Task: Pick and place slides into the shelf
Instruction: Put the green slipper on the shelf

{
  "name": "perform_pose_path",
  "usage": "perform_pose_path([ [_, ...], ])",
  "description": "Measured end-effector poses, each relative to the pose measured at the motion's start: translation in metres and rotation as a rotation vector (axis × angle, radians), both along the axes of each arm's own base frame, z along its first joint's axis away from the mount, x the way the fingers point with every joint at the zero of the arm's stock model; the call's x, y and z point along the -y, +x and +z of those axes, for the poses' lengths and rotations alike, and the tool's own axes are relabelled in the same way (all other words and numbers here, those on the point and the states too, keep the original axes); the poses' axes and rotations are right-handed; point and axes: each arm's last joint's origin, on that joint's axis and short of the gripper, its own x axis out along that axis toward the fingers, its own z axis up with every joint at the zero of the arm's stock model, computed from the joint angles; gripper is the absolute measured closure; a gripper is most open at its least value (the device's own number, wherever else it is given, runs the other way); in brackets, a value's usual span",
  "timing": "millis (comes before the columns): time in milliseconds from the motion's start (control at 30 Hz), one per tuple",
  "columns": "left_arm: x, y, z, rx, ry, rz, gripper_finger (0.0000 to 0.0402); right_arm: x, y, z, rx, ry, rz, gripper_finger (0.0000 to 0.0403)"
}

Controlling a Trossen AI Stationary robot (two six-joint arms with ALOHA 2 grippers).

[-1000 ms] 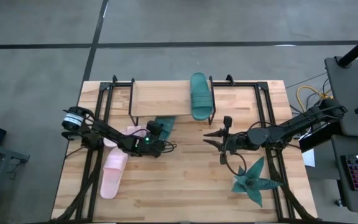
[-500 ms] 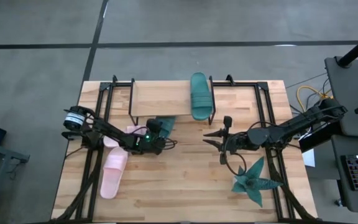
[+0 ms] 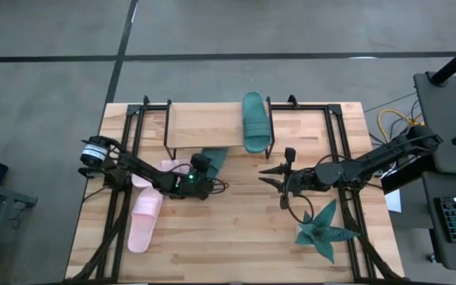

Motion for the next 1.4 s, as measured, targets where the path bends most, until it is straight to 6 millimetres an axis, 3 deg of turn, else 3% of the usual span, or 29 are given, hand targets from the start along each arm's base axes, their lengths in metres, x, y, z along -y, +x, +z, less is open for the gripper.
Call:
perform_pose_path([
  [367, 0.043, 0.015, 0.027, -0.098, -0.128, -0.177, 0.0401, 0.0, 0.0, -0.001, -0.011, -0.02, 0.0, 0.0337],
  [767, 0.076, -0.001, 0.082, -0.074, -0.155, -0.274, 0.0401, 0.002, -0.002, 0.001, -0.009, -0.027, -0.033, 0.0339],
  [1067, 0.081, -0.03, 0.135, 0.142, -0.233, -0.28, 0.0402, 0.004, -0.006, 0.005, 0.007, -0.018, -0.083, 0.0332],
  [1233, 0.079, -0.039, 0.148, 0.243, -0.174, -0.199, 0.0402, 0.004, -0.006, 0.005, 0.006, -0.011, -0.082, 0.033],
  [1400, 0.079, -0.048, 0.153, 0.226, -0.114, -0.178, 0.0401, 0.005, -0.007, 0.006, 0.006, -0.012, -0.082, 0.0337],
])
